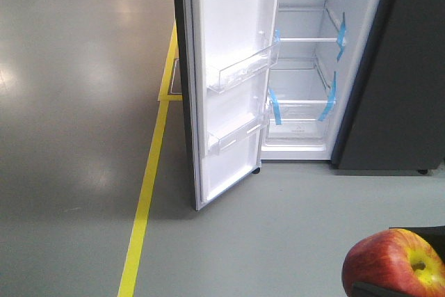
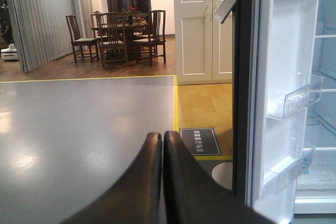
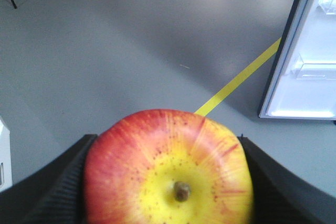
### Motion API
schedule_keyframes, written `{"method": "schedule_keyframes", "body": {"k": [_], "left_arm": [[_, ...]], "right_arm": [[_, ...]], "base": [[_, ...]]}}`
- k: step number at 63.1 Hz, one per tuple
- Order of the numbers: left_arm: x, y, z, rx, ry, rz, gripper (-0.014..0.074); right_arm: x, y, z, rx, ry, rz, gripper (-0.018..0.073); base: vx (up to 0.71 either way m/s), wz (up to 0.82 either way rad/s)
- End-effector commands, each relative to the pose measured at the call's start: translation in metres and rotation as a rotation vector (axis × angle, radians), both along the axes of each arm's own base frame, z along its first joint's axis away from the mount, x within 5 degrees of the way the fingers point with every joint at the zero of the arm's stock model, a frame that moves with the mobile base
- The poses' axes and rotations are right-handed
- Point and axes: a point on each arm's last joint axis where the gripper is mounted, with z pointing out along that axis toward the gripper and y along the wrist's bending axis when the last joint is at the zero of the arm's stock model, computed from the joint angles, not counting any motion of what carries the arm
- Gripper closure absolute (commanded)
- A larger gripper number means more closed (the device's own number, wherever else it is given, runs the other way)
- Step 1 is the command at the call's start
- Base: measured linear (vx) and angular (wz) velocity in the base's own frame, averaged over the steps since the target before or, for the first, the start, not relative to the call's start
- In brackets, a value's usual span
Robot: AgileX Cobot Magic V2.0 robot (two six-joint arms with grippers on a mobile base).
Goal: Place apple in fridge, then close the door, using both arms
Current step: 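Approach the open refrigerator door with the apple held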
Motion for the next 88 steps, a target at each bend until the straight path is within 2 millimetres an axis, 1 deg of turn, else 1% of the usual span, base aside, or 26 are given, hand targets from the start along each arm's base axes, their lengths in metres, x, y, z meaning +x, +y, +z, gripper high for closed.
{"method": "schedule_keyframes", "body": {"k": [1,88], "left_arm": [[-0.0007,-0.0002,0.0003,-0.003,-0.07,-0.003,0.0603],[-0.0007,-0.0002,0.0003,-0.003,-0.07,-0.003,0.0603]], "right_arm": [[0.0021,0.0012,0.0148,0.065,-0.076,-0.008,0.0198],[0.0021,0.0012,0.0148,0.065,-0.076,-0.008,0.0198]], "base": [[0.22,-0.01],[0.19,-0.01]]}}
